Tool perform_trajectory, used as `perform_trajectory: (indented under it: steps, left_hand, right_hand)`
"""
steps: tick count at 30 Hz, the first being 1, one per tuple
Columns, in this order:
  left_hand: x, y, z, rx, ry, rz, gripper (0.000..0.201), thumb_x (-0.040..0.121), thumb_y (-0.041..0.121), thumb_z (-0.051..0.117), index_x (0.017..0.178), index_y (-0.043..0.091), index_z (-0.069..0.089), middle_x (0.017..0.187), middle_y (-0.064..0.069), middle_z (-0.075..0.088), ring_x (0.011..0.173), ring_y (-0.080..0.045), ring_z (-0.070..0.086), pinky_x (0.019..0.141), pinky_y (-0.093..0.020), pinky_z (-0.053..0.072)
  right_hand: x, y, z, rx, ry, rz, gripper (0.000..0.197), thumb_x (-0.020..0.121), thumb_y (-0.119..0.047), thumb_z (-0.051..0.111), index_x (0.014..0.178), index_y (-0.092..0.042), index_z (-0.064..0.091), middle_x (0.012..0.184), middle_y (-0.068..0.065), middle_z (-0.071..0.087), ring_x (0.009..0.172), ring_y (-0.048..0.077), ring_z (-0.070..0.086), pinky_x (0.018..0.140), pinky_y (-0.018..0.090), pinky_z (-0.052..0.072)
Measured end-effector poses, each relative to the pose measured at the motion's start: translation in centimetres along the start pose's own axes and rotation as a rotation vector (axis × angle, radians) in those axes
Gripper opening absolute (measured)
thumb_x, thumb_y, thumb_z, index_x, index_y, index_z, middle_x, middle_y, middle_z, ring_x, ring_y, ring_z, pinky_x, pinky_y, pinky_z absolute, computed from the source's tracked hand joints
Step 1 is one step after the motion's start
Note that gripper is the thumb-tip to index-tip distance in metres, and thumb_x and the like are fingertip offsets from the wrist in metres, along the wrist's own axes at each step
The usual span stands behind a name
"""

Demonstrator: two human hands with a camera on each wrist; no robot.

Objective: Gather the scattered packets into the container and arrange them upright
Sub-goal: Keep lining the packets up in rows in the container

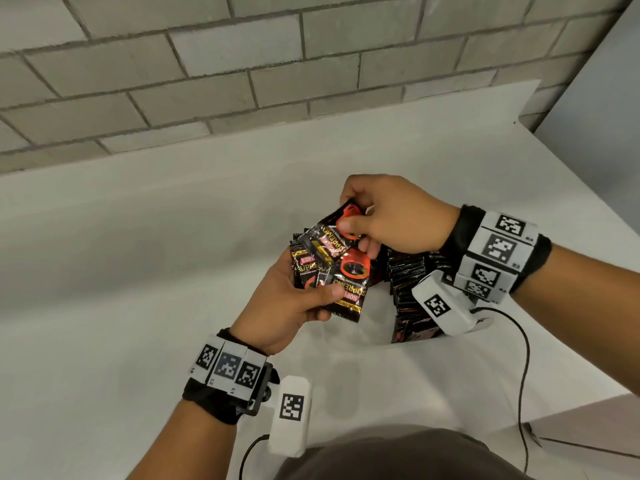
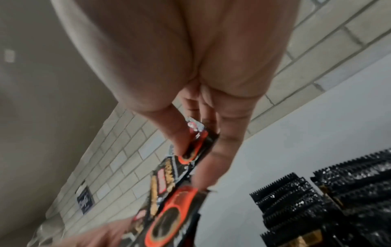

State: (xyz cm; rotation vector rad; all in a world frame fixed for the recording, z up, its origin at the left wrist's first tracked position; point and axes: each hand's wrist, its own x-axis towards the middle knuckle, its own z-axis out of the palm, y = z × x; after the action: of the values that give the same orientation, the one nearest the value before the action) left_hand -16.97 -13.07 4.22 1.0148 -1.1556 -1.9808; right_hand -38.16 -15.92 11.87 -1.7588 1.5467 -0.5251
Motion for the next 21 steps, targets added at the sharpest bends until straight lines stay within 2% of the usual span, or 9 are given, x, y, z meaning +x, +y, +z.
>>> perform_trajectory:
  steps: [2, 3, 4, 8, 11, 13, 15, 18, 21]
  left_hand:
    - [0.1, 0.2, -0.2, -0.034, 0.061, 0.011, 0.064, 0.074, 0.002, 0.083, 0.130, 0.016, 0.054, 0.108, -0.009, 0.074, 0.086, -0.023, 0.072, 0.056, -0.027, 0.052]
    - [0.1, 0.4, -0.4, -0.053, 0.102, 0.023, 0.066, 0.074, 0.002, 0.085, 0.131, 0.014, 0.054, 0.108, -0.008, 0.074, 0.087, -0.023, 0.073, 0.057, -0.027, 0.053]
    - [0.2, 0.6, -0.6, -0.071, 0.141, 0.042, 0.067, 0.075, 0.003, 0.085, 0.133, 0.012, 0.053, 0.108, -0.007, 0.074, 0.088, -0.023, 0.073, 0.058, -0.027, 0.054]
    - [0.3, 1.2, -0.8, -0.107, 0.213, 0.134, 0.057, 0.076, 0.009, 0.075, 0.129, 0.015, 0.054, 0.110, -0.004, 0.074, 0.091, -0.021, 0.073, 0.065, -0.029, 0.058]
    - [0.5, 1.4, -0.7, -0.107, 0.235, 0.176, 0.056, 0.078, 0.010, 0.073, 0.130, 0.014, 0.053, 0.110, -0.002, 0.074, 0.093, -0.019, 0.074, 0.068, -0.030, 0.060]
    - [0.6, 1.4, -0.8, -0.088, 0.258, 0.190, 0.053, 0.084, 0.008, 0.072, 0.133, 0.010, 0.052, 0.113, -0.005, 0.074, 0.094, -0.021, 0.073, 0.067, -0.030, 0.059]
    - [0.7, 1.3, -1.0, -0.049, 0.276, 0.186, 0.048, 0.089, 0.003, 0.071, 0.133, 0.009, 0.053, 0.111, -0.007, 0.074, 0.092, -0.024, 0.072, 0.064, -0.030, 0.057]
    - [0.7, 1.1, -0.9, 0.011, 0.274, 0.181, 0.046, 0.090, 0.001, 0.072, 0.131, 0.010, 0.054, 0.112, -0.011, 0.074, 0.088, -0.026, 0.072, 0.061, -0.031, 0.055]
    - [0.6, 1.0, -0.9, 0.031, 0.272, 0.176, 0.047, 0.085, 0.006, 0.075, 0.126, 0.016, 0.056, 0.111, -0.008, 0.075, 0.088, -0.024, 0.074, 0.062, -0.031, 0.056]
  right_hand:
    - [0.0, 0.2, -0.6, -0.073, 0.088, 0.002, 0.013, 0.086, -0.021, 0.074, 0.092, -0.016, 0.063, 0.077, -0.008, 0.065, 0.061, -0.001, 0.062, 0.060, 0.018, 0.047]
    - [-0.2, 0.1, -0.9, -0.110, 0.098, -0.007, 0.012, 0.084, -0.021, 0.075, 0.088, -0.017, 0.065, 0.075, -0.010, 0.062, 0.060, -0.005, 0.056, 0.058, 0.012, 0.040]
    - [-0.3, 0.1, -1.0, -0.134, 0.082, -0.013, 0.012, 0.082, -0.021, 0.076, 0.086, -0.017, 0.066, 0.075, -0.010, 0.062, 0.059, -0.006, 0.053, 0.057, 0.010, 0.037]
    - [-1.3, 0.1, 0.1, -0.115, -0.038, 0.046, 0.023, 0.081, -0.011, 0.073, 0.098, -0.022, 0.062, 0.077, 0.000, 0.071, 0.056, 0.006, 0.063, 0.058, 0.027, 0.050]
    - [-1.9, -0.2, 1.3, 0.183, -0.109, 0.160, 0.034, 0.085, 0.002, 0.069, 0.110, -0.013, 0.052, 0.078, 0.014, 0.070, 0.054, 0.027, 0.069, 0.051, 0.038, 0.058]
    - [-2.1, -0.1, 1.8, 0.322, -0.174, 0.206, 0.040, 0.086, 0.004, 0.071, 0.115, -0.011, 0.047, 0.075, 0.016, 0.067, 0.055, 0.034, 0.069, 0.052, 0.042, 0.059]
    - [-2.2, -0.1, 2.2, 0.296, -0.214, 0.189, 0.035, 0.088, -0.007, 0.074, 0.113, -0.010, 0.050, 0.074, 0.014, 0.071, 0.055, 0.031, 0.070, 0.052, 0.039, 0.059]
    - [-1.8, 0.1, 2.2, 0.060, -0.122, 0.108, 0.023, 0.088, -0.031, 0.076, 0.091, -0.014, 0.060, 0.064, 0.001, 0.070, 0.051, 0.014, 0.063, 0.053, 0.029, 0.052]
    - [-1.2, 0.6, 1.2, -0.046, -0.047, 0.083, 0.022, 0.080, -0.032, 0.083, 0.083, -0.017, 0.068, 0.074, 0.001, 0.071, 0.057, 0.007, 0.058, 0.063, 0.027, 0.048]
